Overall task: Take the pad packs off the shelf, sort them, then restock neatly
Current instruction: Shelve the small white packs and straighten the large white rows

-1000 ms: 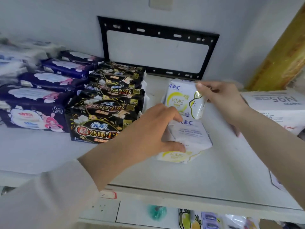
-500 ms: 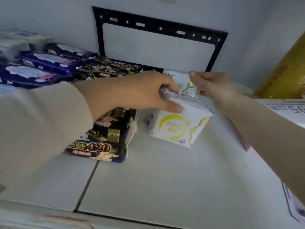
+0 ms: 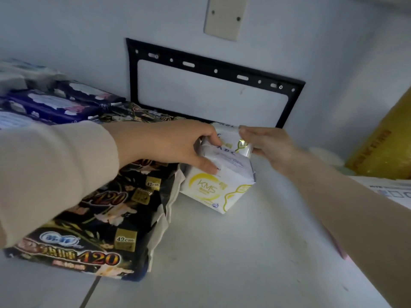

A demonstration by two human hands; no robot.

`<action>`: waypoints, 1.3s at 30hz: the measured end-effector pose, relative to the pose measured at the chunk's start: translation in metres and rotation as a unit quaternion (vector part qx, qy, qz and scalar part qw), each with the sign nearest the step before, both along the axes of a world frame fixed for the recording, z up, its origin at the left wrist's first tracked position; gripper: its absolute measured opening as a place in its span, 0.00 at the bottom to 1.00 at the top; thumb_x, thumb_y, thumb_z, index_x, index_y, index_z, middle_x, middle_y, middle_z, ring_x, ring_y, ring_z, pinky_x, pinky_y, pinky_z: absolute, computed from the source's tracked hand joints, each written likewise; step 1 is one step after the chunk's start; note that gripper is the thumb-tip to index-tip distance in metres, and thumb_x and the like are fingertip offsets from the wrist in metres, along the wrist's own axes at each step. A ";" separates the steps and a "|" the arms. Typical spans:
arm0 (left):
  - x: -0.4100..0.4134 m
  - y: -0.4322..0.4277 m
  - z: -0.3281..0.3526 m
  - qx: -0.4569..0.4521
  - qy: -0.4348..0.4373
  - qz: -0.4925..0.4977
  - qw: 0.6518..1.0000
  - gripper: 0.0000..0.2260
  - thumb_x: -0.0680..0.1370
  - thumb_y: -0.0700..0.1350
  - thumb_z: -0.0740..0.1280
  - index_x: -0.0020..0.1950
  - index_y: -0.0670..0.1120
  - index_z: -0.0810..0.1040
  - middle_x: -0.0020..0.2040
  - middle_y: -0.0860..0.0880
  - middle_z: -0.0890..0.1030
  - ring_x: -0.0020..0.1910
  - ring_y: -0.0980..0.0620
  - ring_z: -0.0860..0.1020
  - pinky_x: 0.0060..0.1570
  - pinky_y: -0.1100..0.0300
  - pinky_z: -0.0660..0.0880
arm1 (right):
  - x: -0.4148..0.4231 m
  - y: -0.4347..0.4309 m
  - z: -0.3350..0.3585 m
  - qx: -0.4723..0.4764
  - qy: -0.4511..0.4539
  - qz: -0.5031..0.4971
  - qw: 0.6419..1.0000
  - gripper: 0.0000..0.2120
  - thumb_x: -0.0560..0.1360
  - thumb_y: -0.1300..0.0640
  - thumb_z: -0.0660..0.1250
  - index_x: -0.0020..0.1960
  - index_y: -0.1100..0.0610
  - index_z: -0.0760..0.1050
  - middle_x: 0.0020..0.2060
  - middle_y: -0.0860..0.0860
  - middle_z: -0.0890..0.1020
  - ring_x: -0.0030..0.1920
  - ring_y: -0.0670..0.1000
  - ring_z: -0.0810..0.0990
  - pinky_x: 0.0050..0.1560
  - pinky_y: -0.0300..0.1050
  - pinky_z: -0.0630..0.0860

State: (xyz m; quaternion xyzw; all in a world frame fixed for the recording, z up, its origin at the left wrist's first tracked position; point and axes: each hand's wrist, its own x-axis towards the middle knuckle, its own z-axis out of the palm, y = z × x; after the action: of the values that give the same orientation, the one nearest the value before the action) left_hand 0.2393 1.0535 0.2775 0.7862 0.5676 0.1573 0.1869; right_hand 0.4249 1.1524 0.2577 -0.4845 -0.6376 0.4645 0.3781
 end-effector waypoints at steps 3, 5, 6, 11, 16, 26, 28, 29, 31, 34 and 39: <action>-0.004 0.004 0.001 0.025 0.018 0.002 1.000 0.25 0.67 0.55 0.73 0.61 0.54 0.72 0.48 0.69 0.66 0.54 0.61 0.68 0.47 0.80 0.62 | -0.003 0.004 -0.005 -0.016 0.011 0.012 1.000 0.11 0.72 0.59 0.70 0.55 0.57 0.79 0.48 0.51 0.82 0.50 0.48 0.79 0.60 0.44 0.74; -0.008 0.006 -0.001 0.039 0.039 -0.004 0.998 0.25 0.66 0.56 0.73 0.61 0.53 0.73 0.47 0.66 0.66 0.54 0.61 0.66 0.46 0.78 0.61 | -0.005 0.005 -0.007 -0.027 0.020 0.027 0.999 0.12 0.73 0.60 0.69 0.56 0.59 0.78 0.47 0.49 0.82 0.48 0.46 0.80 0.60 0.42 0.74; -0.010 0.007 -0.002 0.044 0.054 -0.007 0.998 0.25 0.67 0.56 0.73 0.61 0.52 0.73 0.49 0.63 0.68 0.54 0.61 0.66 0.45 0.75 0.62 | -0.006 0.005 -0.008 -0.030 0.025 0.035 0.999 0.13 0.73 0.61 0.68 0.57 0.60 0.78 0.45 0.48 0.82 0.46 0.45 0.80 0.58 0.40 0.74; -0.014 0.009 -0.005 0.041 0.088 -0.002 0.995 0.26 0.67 0.56 0.72 0.63 0.52 0.72 0.53 0.58 0.68 0.55 0.60 0.66 0.50 0.67 0.61 | -0.012 0.005 -0.013 -0.041 0.036 0.057 0.997 0.14 0.73 0.63 0.69 0.58 0.61 0.77 0.45 0.46 0.81 0.43 0.41 0.79 0.53 0.36 0.76; -0.022 0.004 -0.002 0.034 0.091 0.013 0.995 0.27 0.67 0.58 0.71 0.64 0.56 0.71 0.60 0.55 0.68 0.61 0.57 0.67 0.61 0.63 0.63 | -0.011 0.007 -0.014 -0.060 0.023 0.080 0.995 0.10 0.74 0.62 0.67 0.54 0.54 0.79 0.50 0.46 0.81 0.52 0.44 0.78 0.61 0.44 0.73; -0.019 0.006 0.000 0.070 0.090 0.001 0.994 0.19 0.69 0.56 0.71 0.59 0.58 0.77 0.53 0.60 0.71 0.54 0.61 0.69 0.53 0.67 0.64 | -0.013 0.006 -0.019 -0.061 0.024 0.071 0.995 0.21 0.77 0.59 0.64 0.69 0.56 0.68 0.62 0.50 0.76 0.59 0.48 0.75 0.47 0.39 0.75; -0.019 0.005 0.000 0.074 0.092 0.004 0.993 0.19 0.69 0.56 0.71 0.58 0.58 0.77 0.53 0.59 0.72 0.55 0.60 0.70 0.55 0.65 0.66 | -0.012 0.006 -0.019 -0.062 0.025 0.072 0.995 0.21 0.77 0.60 0.64 0.69 0.56 0.68 0.62 0.50 0.76 0.59 0.48 0.75 0.47 0.40 0.75; -0.019 0.005 0.000 0.075 0.094 0.005 0.993 0.19 0.69 0.56 0.72 0.59 0.58 0.77 0.53 0.59 0.72 0.55 0.59 0.71 0.56 0.64 0.66 | -0.012 0.006 -0.019 -0.064 0.025 0.072 0.995 0.21 0.77 0.60 0.64 0.69 0.56 0.68 0.62 0.50 0.76 0.59 0.48 0.75 0.47 0.39 0.75; -0.019 0.004 0.000 0.075 0.096 0.008 0.992 0.19 0.68 0.56 0.71 0.59 0.58 0.77 0.53 0.59 0.72 0.56 0.59 0.71 0.57 0.63 0.67 | -0.014 0.006 -0.019 -0.066 0.025 0.071 0.995 0.21 0.77 0.59 0.64 0.69 0.55 0.68 0.62 0.50 0.76 0.60 0.48 0.75 0.46 0.39 0.75; -0.019 0.003 0.000 0.068 0.104 0.008 0.992 0.19 0.69 0.57 0.71 0.59 0.58 0.76 0.54 0.59 0.72 0.56 0.59 0.70 0.57 0.64 0.66 | -0.017 0.005 -0.020 -0.066 0.024 0.071 0.995 0.20 0.77 0.59 0.63 0.69 0.54 0.68 0.63 0.50 0.76 0.60 0.48 0.74 0.46 0.39 0.74; -0.017 -0.004 0.000 0.060 0.099 0.016 0.993 0.20 0.71 0.56 0.69 0.62 0.57 0.75 0.54 0.61 0.69 0.55 0.62 0.67 0.55 0.67 0.62 | -0.019 0.002 -0.022 -0.058 -0.003 0.070 0.996 0.21 0.79 0.56 0.61 0.70 0.51 0.66 0.64 0.47 0.74 0.64 0.47 0.71 0.57 0.43 0.72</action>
State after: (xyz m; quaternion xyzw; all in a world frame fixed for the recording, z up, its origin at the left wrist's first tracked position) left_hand 0.2219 1.0499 0.2774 0.7983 0.5857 0.1155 0.0795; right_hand 0.4059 1.1546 0.2357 -0.4615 -0.6431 0.5247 0.3134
